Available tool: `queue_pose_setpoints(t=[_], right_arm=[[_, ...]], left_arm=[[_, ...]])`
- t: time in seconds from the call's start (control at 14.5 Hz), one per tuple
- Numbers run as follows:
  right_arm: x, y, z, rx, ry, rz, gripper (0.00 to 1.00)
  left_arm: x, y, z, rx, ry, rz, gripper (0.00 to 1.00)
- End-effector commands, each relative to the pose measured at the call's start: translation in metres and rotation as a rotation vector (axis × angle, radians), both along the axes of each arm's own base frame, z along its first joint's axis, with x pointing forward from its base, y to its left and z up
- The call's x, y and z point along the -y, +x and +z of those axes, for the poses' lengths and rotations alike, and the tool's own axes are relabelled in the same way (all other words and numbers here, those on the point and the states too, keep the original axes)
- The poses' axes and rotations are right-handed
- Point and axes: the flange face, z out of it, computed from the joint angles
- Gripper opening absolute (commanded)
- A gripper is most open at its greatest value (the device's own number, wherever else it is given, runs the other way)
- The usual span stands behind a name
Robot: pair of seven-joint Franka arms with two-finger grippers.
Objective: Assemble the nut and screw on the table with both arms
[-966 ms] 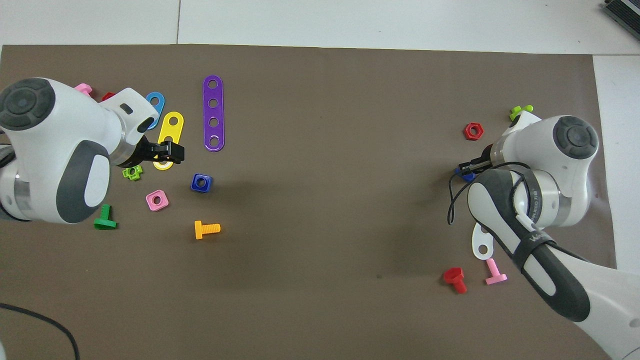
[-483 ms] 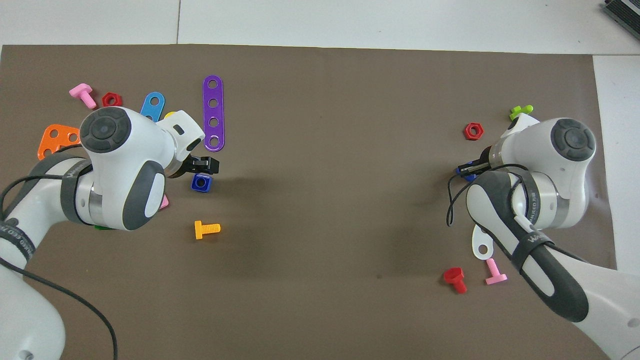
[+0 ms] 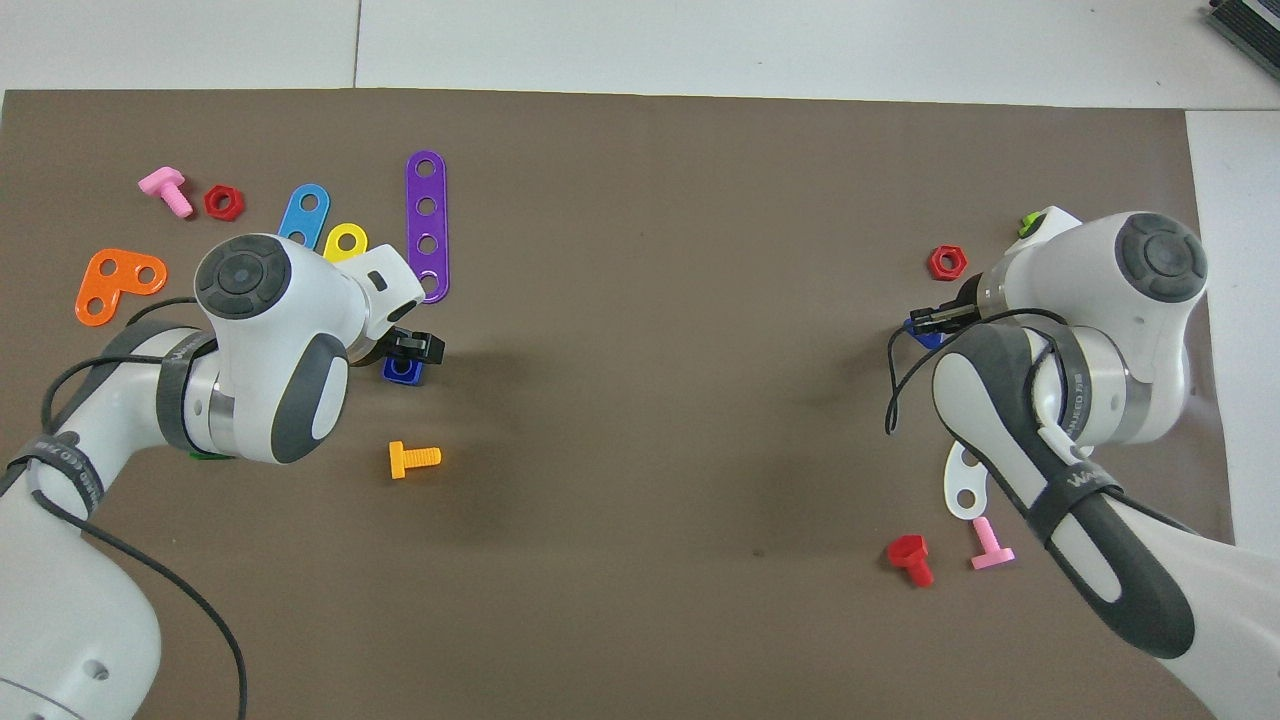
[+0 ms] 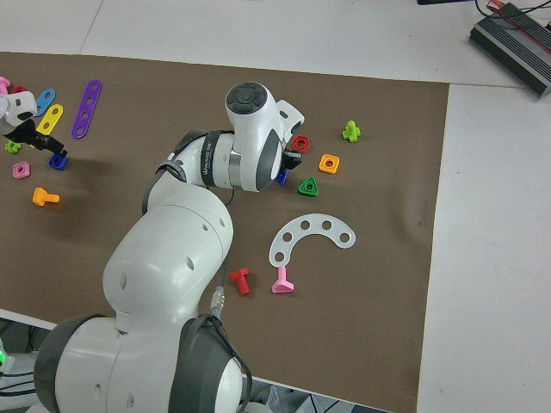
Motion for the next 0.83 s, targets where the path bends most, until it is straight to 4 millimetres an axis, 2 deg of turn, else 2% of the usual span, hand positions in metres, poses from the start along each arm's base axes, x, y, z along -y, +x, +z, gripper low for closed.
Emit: queue_pose_setpoints(t=[0.0,0.07,0.21,0.28,0.34,0.48,0.62,0.69,0.76], right_arm=[[-0.062,0.010,0.058,0.004,0.015,-0.050,0.00],[-0.095,0.010,0.066,0.028,0.023,-0.052,0.00],[-0.134,0.010,0.070,0.088,0.050,-0.086,0.00],[-0.162,0.008,0.063,0.106,0.061,-0.087,0.00],[-0.202,0.004,0.052,0.111,0.071,-0.082,0.00],[-0.249,0.008,0.046,0.141,0.074,-0.128,0.00],[-0.308,-0.008,0.012,0.154,0.003,-0.132,0.00],[-0.318,-0.013,-0.005,0.158,-0.030,-0.146,0.00],[-0.321,-0.011,-0.010,0.182,-0.021,-0.161,0.00]], left_arm=[[-0.001,-0.015,-0.015,0.006,-0.009,-0.013,0.84],[-0.001,-0.016,-0.016,0.001,-0.007,-0.013,0.81],[-0.001,-0.017,-0.017,-0.010,-0.004,-0.014,0.73],[-0.001,-0.018,-0.016,-0.012,-0.004,-0.012,0.71],[-0.002,-0.017,-0.016,-0.012,-0.004,-0.012,0.66],[-0.001,-0.016,-0.015,-0.006,-0.006,-0.017,0.49],[0.000,-0.014,-0.015,0.005,-0.007,-0.059,0.34],[-0.002,-0.013,-0.014,0.007,-0.007,-0.070,0.24],[-0.003,-0.011,-0.013,0.008,-0.007,-0.069,0.14]])
